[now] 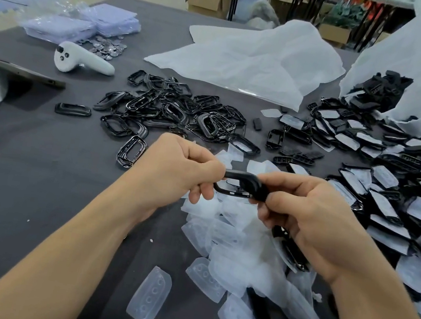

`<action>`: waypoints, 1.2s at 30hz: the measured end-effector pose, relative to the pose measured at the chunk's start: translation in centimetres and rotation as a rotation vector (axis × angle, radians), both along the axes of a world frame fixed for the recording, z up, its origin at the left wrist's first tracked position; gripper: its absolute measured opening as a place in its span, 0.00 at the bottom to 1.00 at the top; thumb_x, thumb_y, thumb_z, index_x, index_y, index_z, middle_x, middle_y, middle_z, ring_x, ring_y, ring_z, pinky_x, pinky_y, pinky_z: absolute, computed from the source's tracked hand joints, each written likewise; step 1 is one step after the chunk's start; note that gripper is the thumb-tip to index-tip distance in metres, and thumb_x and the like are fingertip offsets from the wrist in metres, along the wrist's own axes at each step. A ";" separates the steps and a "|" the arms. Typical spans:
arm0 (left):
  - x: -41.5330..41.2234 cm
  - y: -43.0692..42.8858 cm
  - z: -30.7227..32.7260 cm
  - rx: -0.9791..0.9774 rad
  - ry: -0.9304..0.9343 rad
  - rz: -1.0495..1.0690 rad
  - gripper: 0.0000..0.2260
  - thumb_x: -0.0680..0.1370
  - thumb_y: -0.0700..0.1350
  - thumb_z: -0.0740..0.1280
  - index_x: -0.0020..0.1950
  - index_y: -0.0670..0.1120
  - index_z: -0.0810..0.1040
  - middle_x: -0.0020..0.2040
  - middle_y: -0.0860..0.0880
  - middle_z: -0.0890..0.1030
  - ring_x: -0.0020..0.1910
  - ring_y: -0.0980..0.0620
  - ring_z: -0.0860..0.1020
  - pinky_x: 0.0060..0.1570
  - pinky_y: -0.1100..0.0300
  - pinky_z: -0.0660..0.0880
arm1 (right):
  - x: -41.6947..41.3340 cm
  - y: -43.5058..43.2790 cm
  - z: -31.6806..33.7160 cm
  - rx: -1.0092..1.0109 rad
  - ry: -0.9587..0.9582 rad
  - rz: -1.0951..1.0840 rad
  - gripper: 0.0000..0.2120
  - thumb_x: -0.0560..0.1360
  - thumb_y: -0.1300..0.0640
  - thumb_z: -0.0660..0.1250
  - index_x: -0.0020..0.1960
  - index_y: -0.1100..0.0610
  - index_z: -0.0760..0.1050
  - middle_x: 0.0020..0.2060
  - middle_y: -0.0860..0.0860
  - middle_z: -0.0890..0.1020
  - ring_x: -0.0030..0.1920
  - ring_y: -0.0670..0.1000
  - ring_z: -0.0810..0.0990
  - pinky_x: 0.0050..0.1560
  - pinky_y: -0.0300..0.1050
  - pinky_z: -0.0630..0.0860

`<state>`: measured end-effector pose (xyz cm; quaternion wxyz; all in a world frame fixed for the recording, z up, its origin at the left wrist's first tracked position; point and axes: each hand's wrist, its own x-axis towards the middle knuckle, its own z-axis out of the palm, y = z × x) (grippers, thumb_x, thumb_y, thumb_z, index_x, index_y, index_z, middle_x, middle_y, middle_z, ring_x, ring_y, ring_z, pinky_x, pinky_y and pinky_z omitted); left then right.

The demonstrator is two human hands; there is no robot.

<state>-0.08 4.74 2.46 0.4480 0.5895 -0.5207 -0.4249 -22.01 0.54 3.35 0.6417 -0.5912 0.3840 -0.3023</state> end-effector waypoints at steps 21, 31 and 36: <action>-1.6 -0.3 -0.7 -0.119 0.067 0.018 0.10 0.76 0.39 0.76 0.41 0.55 0.89 0.29 0.57 0.78 0.30 0.62 0.73 0.33 0.72 0.68 | 1.8 0.9 0.0 0.006 0.065 -0.024 0.10 0.80 0.65 0.67 0.46 0.58 0.86 0.41 0.60 0.86 0.31 0.50 0.79 0.30 0.38 0.75; -0.5 -0.3 -0.3 -0.041 -0.040 -0.159 0.06 0.71 0.43 0.81 0.41 0.55 0.89 0.30 0.48 0.82 0.30 0.57 0.74 0.38 0.66 0.69 | 1.8 0.2 -0.9 0.062 0.009 -0.285 0.09 0.81 0.68 0.65 0.50 0.59 0.81 0.35 0.60 0.85 0.28 0.53 0.82 0.26 0.40 0.76; -0.1 -0.1 -0.1 0.015 -0.034 -0.176 0.03 0.70 0.48 0.81 0.41 0.54 0.89 0.31 0.49 0.83 0.32 0.54 0.73 0.37 0.59 0.66 | 1.8 0.2 -0.6 -0.056 0.036 -0.309 0.11 0.76 0.68 0.71 0.40 0.55 0.85 0.29 0.56 0.82 0.23 0.49 0.74 0.22 0.37 0.66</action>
